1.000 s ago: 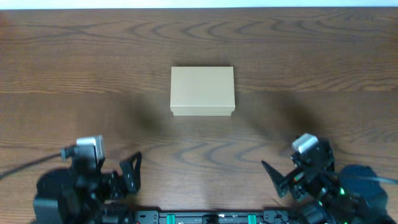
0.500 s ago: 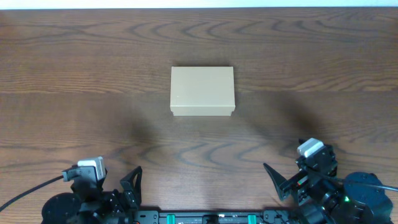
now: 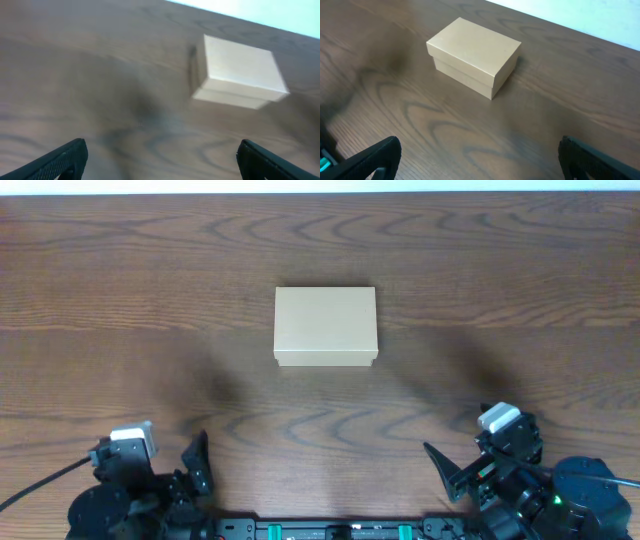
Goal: Pack container
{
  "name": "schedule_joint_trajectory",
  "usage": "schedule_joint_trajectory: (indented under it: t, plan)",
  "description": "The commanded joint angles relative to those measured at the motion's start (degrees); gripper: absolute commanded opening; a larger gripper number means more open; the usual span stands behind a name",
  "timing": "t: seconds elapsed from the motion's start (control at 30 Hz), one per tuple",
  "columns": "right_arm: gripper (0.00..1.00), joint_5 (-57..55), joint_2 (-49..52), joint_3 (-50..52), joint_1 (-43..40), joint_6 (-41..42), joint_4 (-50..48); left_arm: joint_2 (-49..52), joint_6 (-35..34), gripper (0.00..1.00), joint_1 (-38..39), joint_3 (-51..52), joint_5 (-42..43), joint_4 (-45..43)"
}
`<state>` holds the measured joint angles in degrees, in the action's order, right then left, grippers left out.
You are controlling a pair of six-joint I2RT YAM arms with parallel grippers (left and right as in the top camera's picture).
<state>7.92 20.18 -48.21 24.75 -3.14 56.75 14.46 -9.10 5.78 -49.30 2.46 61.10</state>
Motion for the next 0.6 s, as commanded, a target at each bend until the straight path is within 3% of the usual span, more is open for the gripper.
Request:
schedule_joint_trajectory:
  t: [0.0, 0.2, 0.57]
  plan:
    - [0.99, 0.04, -0.04, 0.33, -0.57, 0.96, 0.07, -0.72, 8.83, 0.95, -0.15, 4.00, -3.98, -3.63]
    - [0.99, 0.04, -0.04, 0.33, -0.57, 0.96, 0.07, -4.24, 13.88, 0.95, -0.20, 14.99, -4.00, -13.46]
    - [0.99, 0.04, -0.04, 0.33, -0.57, 0.96, 0.07, -11.50, 12.94, 0.95, -2.14, 28.85, -3.93, -20.13]
